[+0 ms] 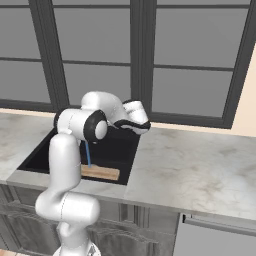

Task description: Turn on the sink faucet with hot water and rinse the cutting board for ten seconds, then turn off the faucet. Push the cutting board to reach the water if necessary.

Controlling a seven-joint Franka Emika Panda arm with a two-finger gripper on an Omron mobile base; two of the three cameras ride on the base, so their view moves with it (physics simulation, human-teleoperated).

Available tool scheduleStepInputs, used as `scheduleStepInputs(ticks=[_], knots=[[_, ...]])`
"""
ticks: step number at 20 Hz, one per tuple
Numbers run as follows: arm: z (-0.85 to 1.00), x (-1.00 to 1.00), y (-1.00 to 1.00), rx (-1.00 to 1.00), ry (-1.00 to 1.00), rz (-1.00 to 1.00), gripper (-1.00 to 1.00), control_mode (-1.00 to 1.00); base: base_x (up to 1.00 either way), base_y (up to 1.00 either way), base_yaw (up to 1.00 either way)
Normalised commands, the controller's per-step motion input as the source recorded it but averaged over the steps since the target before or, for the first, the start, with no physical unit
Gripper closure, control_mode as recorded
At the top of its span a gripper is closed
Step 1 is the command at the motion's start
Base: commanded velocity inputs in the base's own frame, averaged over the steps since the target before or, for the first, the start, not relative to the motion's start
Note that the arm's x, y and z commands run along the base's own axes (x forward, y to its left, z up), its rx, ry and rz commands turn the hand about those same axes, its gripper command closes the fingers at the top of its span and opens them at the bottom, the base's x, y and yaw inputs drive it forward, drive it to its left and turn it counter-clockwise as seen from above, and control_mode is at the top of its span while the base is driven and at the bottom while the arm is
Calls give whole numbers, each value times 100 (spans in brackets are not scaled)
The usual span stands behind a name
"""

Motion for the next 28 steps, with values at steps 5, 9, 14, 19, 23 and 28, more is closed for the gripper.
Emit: scheduleStepInputs(ticks=[5,9,14,19,23,28], knots=[[98,29,0,2,17,4,-100,-100,0,0,0],[96,29,0,5,20,3,-100,-100,0,0,0],[98,26,0,5,20,1,-100,-100,0,0,0],[80,9,0,1,12,0,-100,-100,0,0,0],[37,0,1,0,8,0,-100,-100,0,0,0],[15,0,11,0,2,0,-100,-100,0,0,0]])
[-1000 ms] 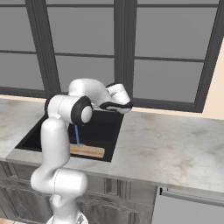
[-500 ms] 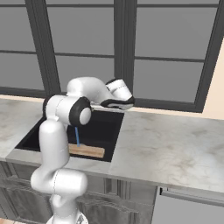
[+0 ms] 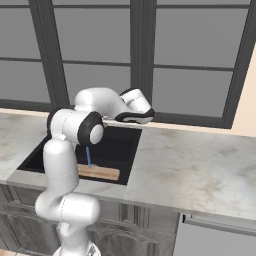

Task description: Turn on the sink faucet with hot water and rinse the cutting board for ten seconds, then turn off the faucet. Push the cutting board to reach the water if necessary.

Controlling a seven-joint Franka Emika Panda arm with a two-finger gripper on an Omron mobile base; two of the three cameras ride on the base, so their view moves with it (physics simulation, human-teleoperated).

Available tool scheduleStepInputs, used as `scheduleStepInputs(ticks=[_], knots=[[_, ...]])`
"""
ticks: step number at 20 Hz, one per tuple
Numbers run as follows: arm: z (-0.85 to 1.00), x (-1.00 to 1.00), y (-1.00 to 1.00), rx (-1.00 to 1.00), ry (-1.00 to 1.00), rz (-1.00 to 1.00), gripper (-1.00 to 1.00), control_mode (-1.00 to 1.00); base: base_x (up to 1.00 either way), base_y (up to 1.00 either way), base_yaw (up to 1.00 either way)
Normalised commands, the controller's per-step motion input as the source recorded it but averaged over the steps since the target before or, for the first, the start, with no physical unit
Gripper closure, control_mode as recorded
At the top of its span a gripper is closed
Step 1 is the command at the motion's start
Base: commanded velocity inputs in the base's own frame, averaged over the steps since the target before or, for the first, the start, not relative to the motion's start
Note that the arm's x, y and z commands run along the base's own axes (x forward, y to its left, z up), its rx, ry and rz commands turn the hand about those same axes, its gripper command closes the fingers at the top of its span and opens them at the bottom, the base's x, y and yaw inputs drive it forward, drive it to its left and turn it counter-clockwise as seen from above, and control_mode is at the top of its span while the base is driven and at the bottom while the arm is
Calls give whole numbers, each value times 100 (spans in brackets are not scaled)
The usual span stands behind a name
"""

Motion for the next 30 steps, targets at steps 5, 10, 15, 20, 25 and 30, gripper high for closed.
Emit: scheduleStepInputs(ticks=[5,10,15,20,25,30], knots=[[2,0,4,0,2,0,-100,-100,0,0,0],[0,0,0,0,0,0,-100,-100,0,0,0],[0,0,0,0,0,0,-100,-100,0,0,0],[0,0,0,0,0,0,-100,-100,0,0,0],[0,0,0,0,0,0,-100,-100,0,0,0],[0,0,0,0,0,0,-100,-100,0,0,0]])
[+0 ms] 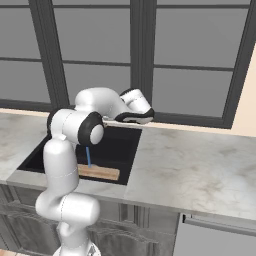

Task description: Turn on the sink faucet with hot water and rinse the cutting board for ten seconds, then turn off the faucet. Push the cutting board to reach the water if necessary.

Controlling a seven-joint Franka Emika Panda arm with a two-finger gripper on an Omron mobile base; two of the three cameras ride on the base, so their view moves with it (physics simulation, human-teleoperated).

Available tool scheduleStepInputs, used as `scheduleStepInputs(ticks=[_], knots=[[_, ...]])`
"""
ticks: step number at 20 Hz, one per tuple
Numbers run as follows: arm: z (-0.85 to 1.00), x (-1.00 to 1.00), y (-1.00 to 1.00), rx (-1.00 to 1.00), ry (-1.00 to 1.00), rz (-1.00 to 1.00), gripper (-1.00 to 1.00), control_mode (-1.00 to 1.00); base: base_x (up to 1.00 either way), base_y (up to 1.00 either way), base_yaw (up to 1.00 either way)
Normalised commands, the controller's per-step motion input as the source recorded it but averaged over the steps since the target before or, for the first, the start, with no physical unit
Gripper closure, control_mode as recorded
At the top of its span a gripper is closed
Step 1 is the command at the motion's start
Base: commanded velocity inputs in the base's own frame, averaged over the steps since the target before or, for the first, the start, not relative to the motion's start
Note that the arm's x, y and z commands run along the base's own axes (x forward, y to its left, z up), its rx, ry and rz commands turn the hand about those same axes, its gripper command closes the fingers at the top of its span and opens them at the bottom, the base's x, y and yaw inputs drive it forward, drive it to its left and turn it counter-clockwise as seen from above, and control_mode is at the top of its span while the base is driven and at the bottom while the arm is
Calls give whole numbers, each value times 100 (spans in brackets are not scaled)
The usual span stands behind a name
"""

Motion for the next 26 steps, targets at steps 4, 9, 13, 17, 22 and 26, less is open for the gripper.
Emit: scheduleStepInputs(ticks=[4,9,13,17,22,26], knots=[[0,0,0,0,0,0,-100,-100,0,0,0],[0,0,0,0,0,0,-100,-100,0,0,0],[0,0,0,0,0,0,-100,-100,0,0,0],[0,0,0,0,0,0,-100,-100,0,0,0],[0,0,0,0,0,0,-100,-100,0,0,0],[0,0,0,0,0,0,-100,-100,0,0,0]])
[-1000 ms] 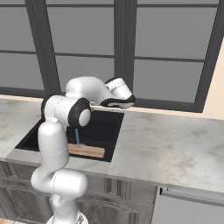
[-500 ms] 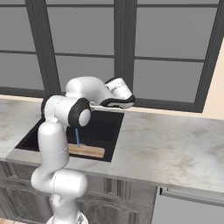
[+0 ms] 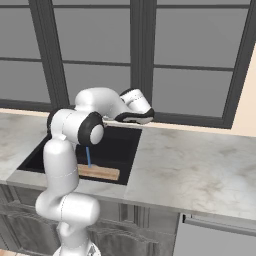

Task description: Turn on the sink faucet with hot water and rinse the cutting board for ten seconds, then turn off the faucet. Push the cutting board to reach the water if necessary.

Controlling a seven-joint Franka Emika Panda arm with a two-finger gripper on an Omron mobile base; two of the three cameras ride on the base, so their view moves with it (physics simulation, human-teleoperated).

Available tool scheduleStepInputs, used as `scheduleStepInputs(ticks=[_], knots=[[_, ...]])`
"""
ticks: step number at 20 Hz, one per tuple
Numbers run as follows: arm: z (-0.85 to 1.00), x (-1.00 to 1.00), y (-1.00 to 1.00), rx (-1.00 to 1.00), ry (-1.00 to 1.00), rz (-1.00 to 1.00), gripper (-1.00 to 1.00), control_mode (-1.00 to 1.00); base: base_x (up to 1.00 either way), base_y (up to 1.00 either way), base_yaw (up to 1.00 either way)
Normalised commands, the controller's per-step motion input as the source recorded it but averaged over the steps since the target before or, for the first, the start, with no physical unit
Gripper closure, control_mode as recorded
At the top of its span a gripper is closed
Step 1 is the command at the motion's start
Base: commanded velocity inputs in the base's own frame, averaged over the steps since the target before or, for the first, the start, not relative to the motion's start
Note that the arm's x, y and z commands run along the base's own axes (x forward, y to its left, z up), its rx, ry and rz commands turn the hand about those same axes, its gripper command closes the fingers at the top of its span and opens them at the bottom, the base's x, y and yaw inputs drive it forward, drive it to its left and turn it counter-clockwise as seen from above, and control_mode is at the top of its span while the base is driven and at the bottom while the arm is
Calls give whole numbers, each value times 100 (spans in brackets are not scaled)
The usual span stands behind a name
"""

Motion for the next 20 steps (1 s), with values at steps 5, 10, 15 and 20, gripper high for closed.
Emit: scheduleStepInputs(ticks=[5,10,15,20], knots=[[0,0,0,0,0,0,-100,-100,0,0,0],[0,0,0,0,0,0,-100,-100,0,0,0],[0,0,0,0,0,0,-100,-100,0,0,0],[0,0,0,0,0,0,-100,-100,0,0,0]])
